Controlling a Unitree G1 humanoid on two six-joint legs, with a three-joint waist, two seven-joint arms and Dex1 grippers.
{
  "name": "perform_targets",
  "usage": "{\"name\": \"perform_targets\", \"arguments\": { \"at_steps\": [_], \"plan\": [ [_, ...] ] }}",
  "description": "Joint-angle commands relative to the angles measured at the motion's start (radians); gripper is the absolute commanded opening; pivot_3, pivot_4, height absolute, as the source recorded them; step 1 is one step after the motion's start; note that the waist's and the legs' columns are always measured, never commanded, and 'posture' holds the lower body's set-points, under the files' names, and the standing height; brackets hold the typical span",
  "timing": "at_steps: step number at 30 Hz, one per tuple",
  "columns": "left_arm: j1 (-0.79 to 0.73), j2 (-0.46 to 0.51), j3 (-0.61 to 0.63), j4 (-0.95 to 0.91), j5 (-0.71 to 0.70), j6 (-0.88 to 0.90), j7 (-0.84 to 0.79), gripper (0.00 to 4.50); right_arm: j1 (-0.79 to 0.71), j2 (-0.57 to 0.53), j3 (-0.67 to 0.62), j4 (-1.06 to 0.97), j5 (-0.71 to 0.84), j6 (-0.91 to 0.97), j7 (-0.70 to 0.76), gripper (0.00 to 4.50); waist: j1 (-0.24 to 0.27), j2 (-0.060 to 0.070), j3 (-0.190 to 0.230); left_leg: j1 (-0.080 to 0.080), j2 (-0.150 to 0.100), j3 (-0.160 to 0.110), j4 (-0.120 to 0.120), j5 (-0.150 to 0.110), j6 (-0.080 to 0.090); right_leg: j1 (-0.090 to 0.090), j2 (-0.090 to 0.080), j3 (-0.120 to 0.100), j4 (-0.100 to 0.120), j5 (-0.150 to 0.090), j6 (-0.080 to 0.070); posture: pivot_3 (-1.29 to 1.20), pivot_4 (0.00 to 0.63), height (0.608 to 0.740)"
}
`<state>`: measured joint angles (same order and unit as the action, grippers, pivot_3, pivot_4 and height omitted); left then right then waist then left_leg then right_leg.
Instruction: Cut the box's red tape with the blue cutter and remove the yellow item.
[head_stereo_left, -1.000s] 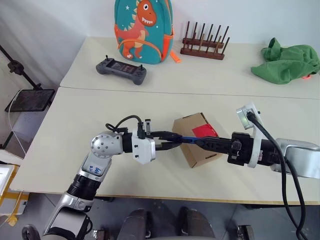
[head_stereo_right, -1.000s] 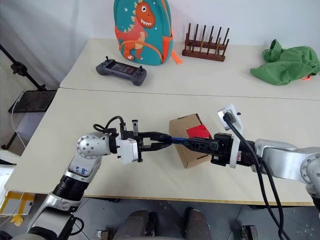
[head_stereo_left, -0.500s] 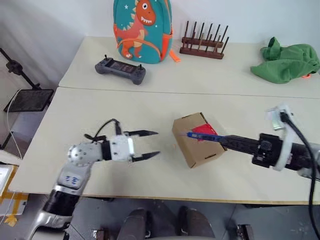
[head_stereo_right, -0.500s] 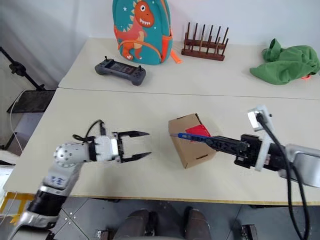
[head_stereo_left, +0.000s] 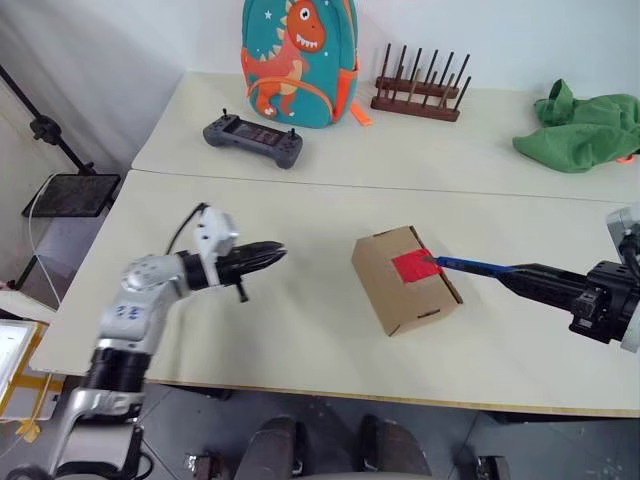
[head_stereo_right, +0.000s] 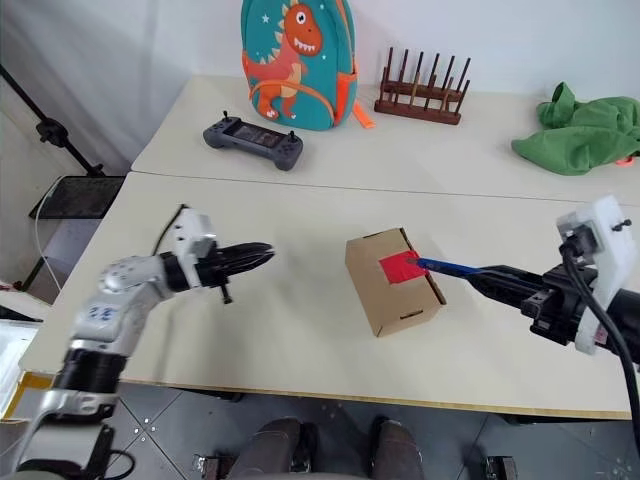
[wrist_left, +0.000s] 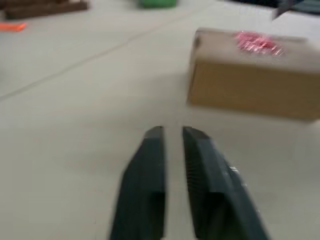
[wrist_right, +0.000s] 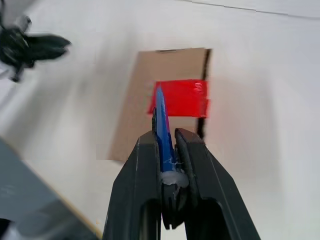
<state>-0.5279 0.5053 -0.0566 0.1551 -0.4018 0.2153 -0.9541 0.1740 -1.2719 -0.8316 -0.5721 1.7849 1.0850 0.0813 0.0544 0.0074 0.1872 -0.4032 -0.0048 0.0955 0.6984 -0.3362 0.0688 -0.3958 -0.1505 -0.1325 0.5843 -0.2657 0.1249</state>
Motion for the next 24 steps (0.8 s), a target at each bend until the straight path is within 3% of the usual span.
{"name": "perform_targets", "arguments": {
  "at_steps": [1, 5, 11, 24],
  "plan": [
    [-0.155, -0.130, -0.067, 0.090, 0.048, -0.033, 0.013, 0.00, -0.093, -0.074, 0.084, -0.006, -0.006, -0.072, -0.064, 0.15, 0.001, -0.001, 0.000, 0.000, 0.000, 0.000, 0.000, 0.000, 0.000, 0.000, 0.001, -0.001, 0.000, 0.000, 0.000, 0.00, 0.150, 0.740],
    [-0.279, -0.246, -0.111, 0.183, 0.086, -0.006, 0.026, 0.00, -0.209, -0.082, 0.212, 0.025, -0.044, -0.135, -0.117, 0.15, -0.002, -0.002, 0.001, -0.001, 0.000, 0.000, 0.000, 0.001, 0.001, 0.000, 0.003, -0.002, -0.001, 0.000, 0.000, 0.00, 0.150, 0.740],
    [-0.340, -0.303, -0.217, 0.233, 0.190, 0.010, 0.001, 0.00, -0.329, -0.053, 0.387, 0.018, -0.149, -0.156, -0.147, 0.15, -0.008, -0.002, 0.001, -0.001, 0.000, 0.004, -0.001, 0.001, 0.001, -0.001, 0.006, -0.008, 0.000, 0.000, 0.000, 0.00, 0.150, 0.740],
    [-0.330, -0.330, -0.260, 0.212, 0.269, 0.120, 0.033, 0.00, -0.387, 0.076, 0.476, 0.003, -0.254, -0.149, -0.203, 0.15, -0.001, -0.002, 0.001, -0.002, -0.001, 0.003, 0.001, 0.002, 0.003, -0.001, 0.003, -0.004, 0.000, 0.001, 0.002, 0.00, 0.150, 0.740]
  ]
}}
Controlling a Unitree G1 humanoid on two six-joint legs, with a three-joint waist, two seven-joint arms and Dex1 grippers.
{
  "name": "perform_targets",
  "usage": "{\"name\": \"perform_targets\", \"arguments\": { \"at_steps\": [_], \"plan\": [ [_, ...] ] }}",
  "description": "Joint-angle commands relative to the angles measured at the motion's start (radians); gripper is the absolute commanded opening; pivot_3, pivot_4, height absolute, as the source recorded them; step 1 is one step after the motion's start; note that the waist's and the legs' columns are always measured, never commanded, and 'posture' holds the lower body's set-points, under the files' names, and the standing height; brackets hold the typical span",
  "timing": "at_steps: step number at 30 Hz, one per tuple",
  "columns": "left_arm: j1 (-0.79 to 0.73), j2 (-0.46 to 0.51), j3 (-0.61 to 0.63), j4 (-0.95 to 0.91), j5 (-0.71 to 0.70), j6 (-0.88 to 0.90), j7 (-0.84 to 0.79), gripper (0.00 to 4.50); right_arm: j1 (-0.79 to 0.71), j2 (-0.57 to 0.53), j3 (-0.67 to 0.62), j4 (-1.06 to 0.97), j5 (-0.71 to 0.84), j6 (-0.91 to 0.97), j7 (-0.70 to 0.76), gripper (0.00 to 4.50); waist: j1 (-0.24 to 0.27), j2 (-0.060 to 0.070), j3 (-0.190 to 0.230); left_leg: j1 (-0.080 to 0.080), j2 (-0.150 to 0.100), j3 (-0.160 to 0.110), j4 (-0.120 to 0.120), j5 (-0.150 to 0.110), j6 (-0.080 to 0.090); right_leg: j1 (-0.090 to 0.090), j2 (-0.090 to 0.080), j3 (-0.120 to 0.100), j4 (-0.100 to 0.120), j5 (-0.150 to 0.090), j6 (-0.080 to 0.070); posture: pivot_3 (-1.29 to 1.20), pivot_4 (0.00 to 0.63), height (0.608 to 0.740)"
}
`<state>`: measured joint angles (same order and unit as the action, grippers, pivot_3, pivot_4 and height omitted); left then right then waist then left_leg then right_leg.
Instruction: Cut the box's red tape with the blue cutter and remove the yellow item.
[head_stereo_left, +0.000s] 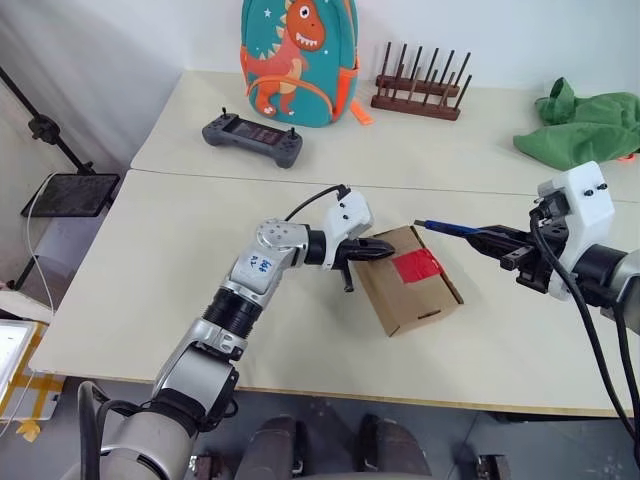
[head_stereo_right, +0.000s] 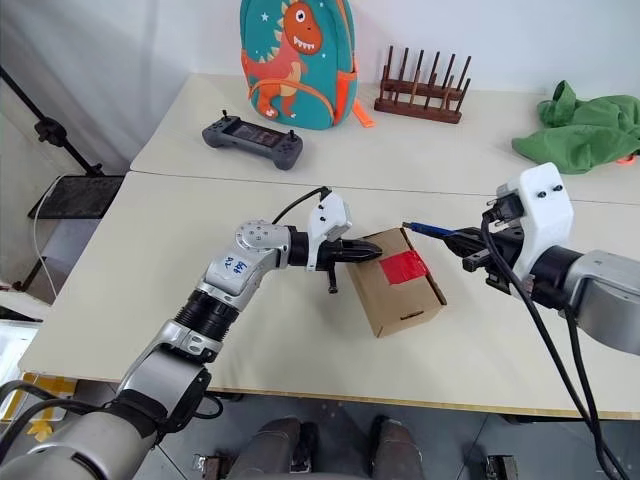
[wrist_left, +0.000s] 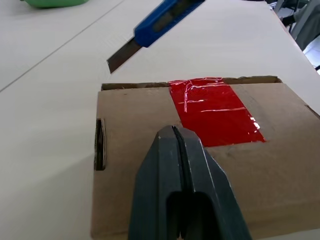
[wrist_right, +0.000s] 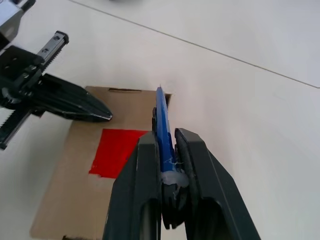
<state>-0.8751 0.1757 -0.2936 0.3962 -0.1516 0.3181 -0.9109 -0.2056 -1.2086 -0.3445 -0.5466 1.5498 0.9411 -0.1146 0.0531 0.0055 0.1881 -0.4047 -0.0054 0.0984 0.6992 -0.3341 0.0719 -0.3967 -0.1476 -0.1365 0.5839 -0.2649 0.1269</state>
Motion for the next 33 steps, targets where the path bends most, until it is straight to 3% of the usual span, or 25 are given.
{"name": "perform_targets", "arguments": {
  "at_steps": [1, 14, 24, 33],
  "plan": [
    [0.019, -0.001, -0.023, -0.034, 0.020, 0.019, -0.010, 0.00, -0.006, 0.018, -0.012, -0.024, -0.023, -0.003, -0.008, 0.15, 0.000, 0.000, 0.000, 0.000, 0.000, 0.000, 0.000, 0.000, 0.000, 0.000, 0.000, 0.000, 0.000, 0.000, 0.000, 0.00, 0.150, 0.740],
    [0.026, -0.019, -0.021, -0.052, 0.032, 0.032, -0.003, 0.00, 0.023, 0.049, -0.012, -0.044, -0.034, 0.024, -0.008, 0.15, 0.000, 0.000, 0.000, 0.000, 0.000, 0.000, 0.000, 0.000, 0.000, 0.000, 0.000, 0.000, 0.000, 0.000, 0.000, 0.00, 0.150, 0.740],
    [0.026, -0.017, -0.063, -0.039, 0.095, 0.002, 0.009, 0.00, 0.029, 0.024, 0.001, -0.035, 0.044, 0.066, -0.037, 0.15, 0.000, 0.000, 0.000, 0.001, 0.000, 0.000, 0.000, 0.000, 0.000, 0.001, 0.000, 0.000, 0.000, 0.000, 0.000, 0.00, 0.150, 0.740],
    [0.023, -0.022, -0.168, 0.054, 0.231, -0.044, 0.050, 0.00, -0.053, -0.122, 0.113, 0.038, 0.413, 0.058, -0.169, 0.15, 0.000, 0.001, -0.002, 0.002, 0.000, -0.002, 0.001, 0.000, 0.001, 0.003, -0.003, 0.002, 0.000, 0.000, -0.001, 0.00, 0.150, 0.740]
  ]
}}
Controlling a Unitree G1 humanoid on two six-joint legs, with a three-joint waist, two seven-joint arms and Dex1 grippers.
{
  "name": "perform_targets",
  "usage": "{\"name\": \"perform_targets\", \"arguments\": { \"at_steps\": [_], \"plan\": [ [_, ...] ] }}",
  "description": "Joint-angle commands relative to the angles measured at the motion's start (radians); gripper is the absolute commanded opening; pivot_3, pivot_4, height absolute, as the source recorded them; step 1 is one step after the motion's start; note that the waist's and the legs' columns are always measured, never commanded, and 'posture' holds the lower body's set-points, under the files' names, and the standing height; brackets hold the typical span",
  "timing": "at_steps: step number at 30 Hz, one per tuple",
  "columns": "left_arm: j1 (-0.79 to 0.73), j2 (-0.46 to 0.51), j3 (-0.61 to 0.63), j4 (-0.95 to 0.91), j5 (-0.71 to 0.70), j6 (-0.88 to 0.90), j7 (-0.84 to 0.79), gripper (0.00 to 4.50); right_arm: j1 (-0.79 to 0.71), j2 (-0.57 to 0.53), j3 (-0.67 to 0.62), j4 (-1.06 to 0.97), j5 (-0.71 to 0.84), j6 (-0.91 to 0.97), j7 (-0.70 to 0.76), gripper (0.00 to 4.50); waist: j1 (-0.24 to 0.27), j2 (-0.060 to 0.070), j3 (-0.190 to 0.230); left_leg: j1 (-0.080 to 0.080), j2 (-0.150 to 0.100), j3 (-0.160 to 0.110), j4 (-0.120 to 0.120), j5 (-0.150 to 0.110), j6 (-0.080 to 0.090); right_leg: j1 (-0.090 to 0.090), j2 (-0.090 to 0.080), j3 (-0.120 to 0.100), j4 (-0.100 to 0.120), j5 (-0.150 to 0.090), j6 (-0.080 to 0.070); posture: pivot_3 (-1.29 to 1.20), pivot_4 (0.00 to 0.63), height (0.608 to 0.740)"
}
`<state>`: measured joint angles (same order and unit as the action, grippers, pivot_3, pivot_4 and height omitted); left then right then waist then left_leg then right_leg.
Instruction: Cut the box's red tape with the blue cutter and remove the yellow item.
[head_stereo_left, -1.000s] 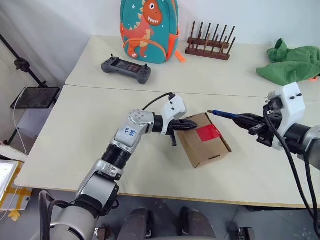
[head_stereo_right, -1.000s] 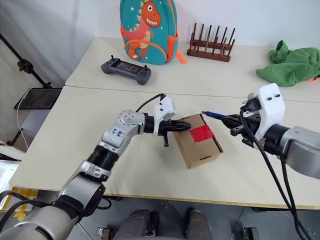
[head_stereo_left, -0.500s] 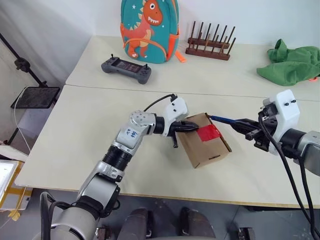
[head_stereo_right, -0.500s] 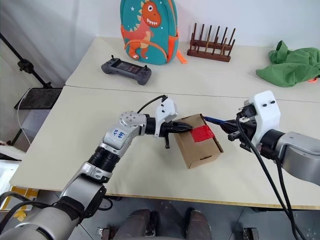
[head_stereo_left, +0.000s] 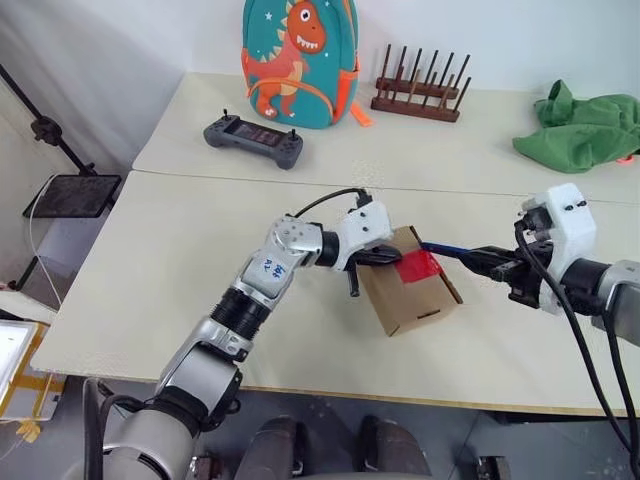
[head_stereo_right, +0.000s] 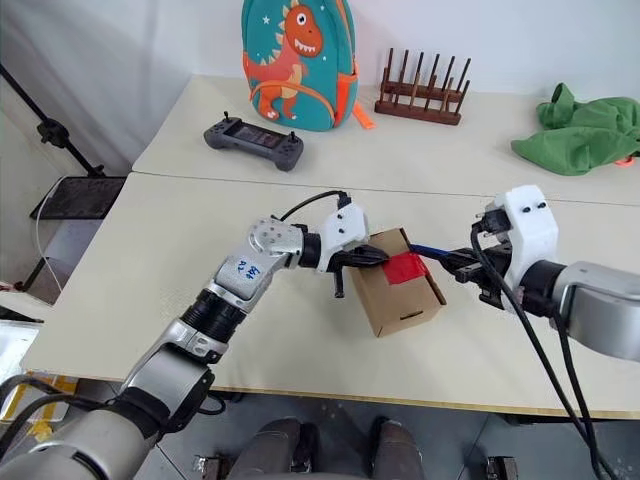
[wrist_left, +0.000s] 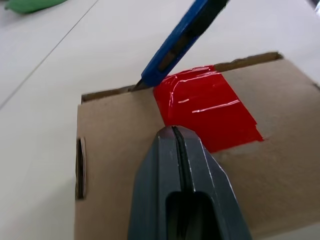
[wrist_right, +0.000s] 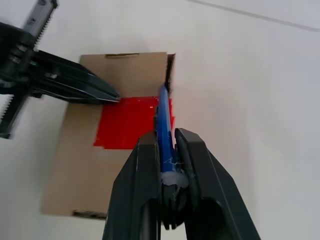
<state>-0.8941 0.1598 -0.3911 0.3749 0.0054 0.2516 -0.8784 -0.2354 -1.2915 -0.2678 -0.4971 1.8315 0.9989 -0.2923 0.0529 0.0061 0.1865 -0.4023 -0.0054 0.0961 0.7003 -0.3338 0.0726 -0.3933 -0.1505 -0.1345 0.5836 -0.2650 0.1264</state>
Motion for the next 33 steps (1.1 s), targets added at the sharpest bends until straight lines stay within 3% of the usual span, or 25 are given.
{"name": "perform_targets", "arguments": {
  "at_steps": [1, 11, 17, 23, 33],
  "plan": [
    [0.050, -0.012, -0.077, 0.076, 0.078, 0.027, 0.021, 0.00, -0.031, -0.055, 0.047, -0.003, 0.141, 0.006, 0.022, 0.15, 0.000, 0.000, -0.001, 0.000, 0.000, 0.000, 0.000, 0.000, 0.000, 0.000, -0.001, 0.000, 0.000, 0.000, 0.000, 0.00, 0.150, 0.740],
    [0.086, -0.051, -0.092, 0.088, 0.090, 0.038, 0.029, 0.00, -0.107, -0.293, 0.114, 0.135, 0.141, 0.165, 0.253, 0.15, 0.012, -0.001, -0.004, 0.000, 0.000, -0.003, 0.000, -0.001, 0.001, 0.002, -0.006, -0.001, -0.005, 0.000, 0.000, 0.00, 0.150, 0.740],
    [0.104, -0.076, -0.066, 0.081, 0.060, 0.046, 0.024, 0.00, -0.038, -0.436, 0.103, 0.174, 0.141, 0.254, 0.394, 0.15, 0.024, -0.003, -0.008, -0.001, 0.000, -0.004, 0.000, -0.005, 0.002, 0.002, -0.007, -0.002, -0.010, 0.000, -0.001, 0.00, 0.150, 0.740],
    [0.113, -0.075, -0.058, 0.072, 0.072, 0.049, 0.030, 0.00, 0.026, -0.441, 0.090, 0.184, 0.141, 0.242, 0.415, 0.15, 0.024, -0.004, -0.011, -0.001, 0.000, -0.004, 0.000, -0.008, 0.002, 0.003, -0.007, -0.002, -0.010, -0.001, -0.001, 0.00, 0.150, 0.740],
    [0.108, -0.069, -0.055, 0.066, 0.073, 0.048, 0.026, 0.00, 0.099, -0.395, 0.056, 0.202, 0.141, 0.203, 0.322, 0.15, 0.022, -0.004, -0.011, 0.000, 0.000, -0.004, 0.001, -0.008, 0.001, 0.003, -0.007, -0.003, -0.010, -0.001, -0.001, 0.00, 0.150, 0.740]
  ]
}}
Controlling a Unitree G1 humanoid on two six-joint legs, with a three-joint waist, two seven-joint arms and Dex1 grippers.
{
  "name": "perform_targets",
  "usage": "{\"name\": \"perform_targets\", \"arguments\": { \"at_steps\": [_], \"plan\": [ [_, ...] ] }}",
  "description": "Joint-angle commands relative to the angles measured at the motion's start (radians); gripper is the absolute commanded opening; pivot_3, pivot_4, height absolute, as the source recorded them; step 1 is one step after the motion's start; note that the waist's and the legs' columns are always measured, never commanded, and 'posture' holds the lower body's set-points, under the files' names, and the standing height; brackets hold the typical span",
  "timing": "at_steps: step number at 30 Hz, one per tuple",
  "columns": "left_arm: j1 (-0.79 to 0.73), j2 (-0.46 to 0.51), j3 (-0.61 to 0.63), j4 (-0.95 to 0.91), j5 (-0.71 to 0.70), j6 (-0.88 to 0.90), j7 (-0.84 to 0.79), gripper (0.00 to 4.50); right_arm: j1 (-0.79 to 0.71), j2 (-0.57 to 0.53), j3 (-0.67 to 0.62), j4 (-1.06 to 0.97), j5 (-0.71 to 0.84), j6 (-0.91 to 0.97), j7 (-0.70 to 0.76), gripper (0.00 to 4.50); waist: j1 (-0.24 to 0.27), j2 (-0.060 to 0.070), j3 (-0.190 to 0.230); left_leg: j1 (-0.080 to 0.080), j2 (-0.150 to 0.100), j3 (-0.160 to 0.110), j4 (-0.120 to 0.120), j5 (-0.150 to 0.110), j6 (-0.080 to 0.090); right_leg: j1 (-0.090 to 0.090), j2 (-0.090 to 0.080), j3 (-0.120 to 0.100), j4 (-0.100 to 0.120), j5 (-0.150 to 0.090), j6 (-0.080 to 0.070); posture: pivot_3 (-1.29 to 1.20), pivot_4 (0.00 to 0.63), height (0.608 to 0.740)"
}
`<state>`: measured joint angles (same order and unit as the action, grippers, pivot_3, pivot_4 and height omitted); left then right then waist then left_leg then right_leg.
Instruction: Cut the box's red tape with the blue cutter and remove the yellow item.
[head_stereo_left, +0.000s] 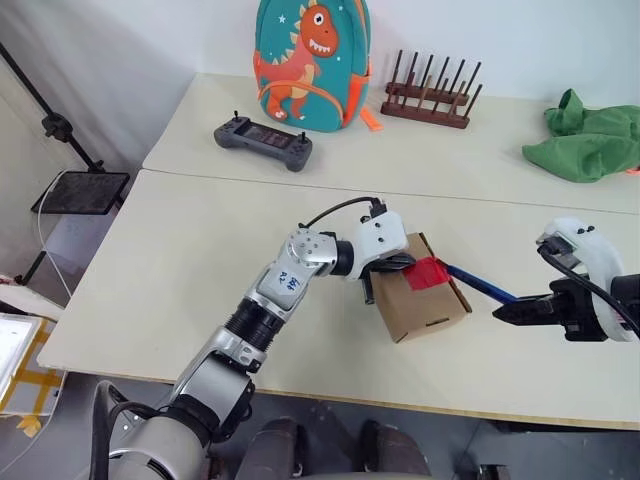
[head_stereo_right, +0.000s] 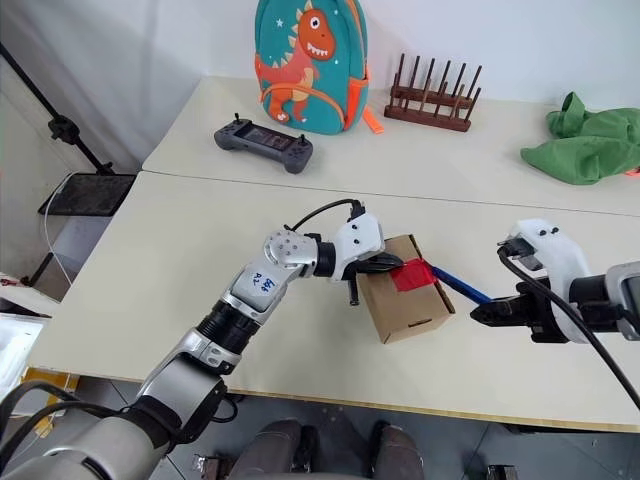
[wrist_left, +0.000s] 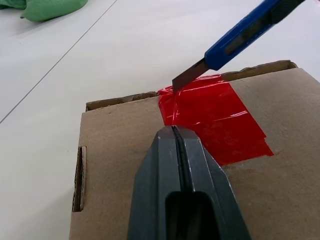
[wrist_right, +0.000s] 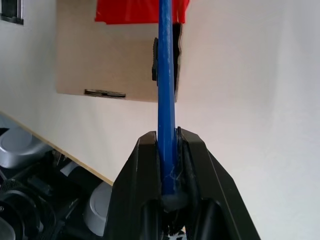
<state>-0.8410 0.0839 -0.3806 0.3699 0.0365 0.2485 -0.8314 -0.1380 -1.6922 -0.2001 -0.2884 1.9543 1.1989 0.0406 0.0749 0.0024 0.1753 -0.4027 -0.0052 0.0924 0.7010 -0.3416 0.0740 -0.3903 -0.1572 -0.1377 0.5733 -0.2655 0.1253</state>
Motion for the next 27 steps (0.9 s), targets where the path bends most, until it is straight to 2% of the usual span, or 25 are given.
{"name": "perform_targets", "arguments": {
  "at_steps": [1, 7, 12, 20, 27],
  "plan": [
    [0.054, 0.007, -0.066, 0.070, 0.042, 0.050, -0.021, 0.00, 0.000, 0.006, -0.011, -0.006, 0.018, 0.002, -0.014, 0.15, 0.000, 0.000, 0.000, 0.000, 0.000, 0.000, 0.000, 0.000, 0.000, 0.000, 0.000, 0.000, 0.000, 0.000, 0.000, 0.00, 0.150, 0.740],
    [0.053, 0.002, -0.065, 0.066, 0.040, 0.052, -0.018, 0.00, -0.053, 0.029, 0.040, -0.028, 0.018, -0.046, -0.068, 0.15, -0.001, 0.000, 0.000, 0.000, 0.000, 0.000, 0.000, 0.000, 0.000, 0.000, 0.000, 0.000, 0.000, 0.000, 0.000, 0.00, 0.150, 0.740],
    [0.057, 0.003, -0.064, 0.061, 0.039, 0.055, -0.018, 0.00, -0.164, 0.063, 0.109, -0.009, 0.018, -0.059, -0.112, 0.15, 0.000, 0.000, 0.000, 0.000, 0.000, 0.000, 0.000, 0.000, 0.000, 0.000, 0.000, 0.000, -0.001, 0.000, 0.000, 0.00, 0.150, 0.740],
    [0.054, 0.001, -0.061, 0.066, 0.040, 0.050, -0.015, 0.00, -0.339, 0.114, 0.235, 0.026, 0.018, 0.021, -0.133, 0.15, 0.000, 0.000, 0.000, -0.001, 0.000, 0.000, 0.000, 0.000, 0.000, 0.000, 0.001, 0.000, -0.002, 0.000, 0.000, 0.00, 0.150, 0.740],
    [0.055, -0.002, -0.060, 0.064, 0.040, 0.050, -0.011, 0.00, -0.410, 0.141, 0.298, 0.055, 0.014, 0.077, -0.151, 0.15, 0.000, 0.000, 0.000, -0.001, 0.000, 0.000, 0.000, 0.000, 0.000, -0.001, 0.001, 0.000, -0.001, 0.000, 0.000, 0.00, 0.150, 0.740]
  ]
}}
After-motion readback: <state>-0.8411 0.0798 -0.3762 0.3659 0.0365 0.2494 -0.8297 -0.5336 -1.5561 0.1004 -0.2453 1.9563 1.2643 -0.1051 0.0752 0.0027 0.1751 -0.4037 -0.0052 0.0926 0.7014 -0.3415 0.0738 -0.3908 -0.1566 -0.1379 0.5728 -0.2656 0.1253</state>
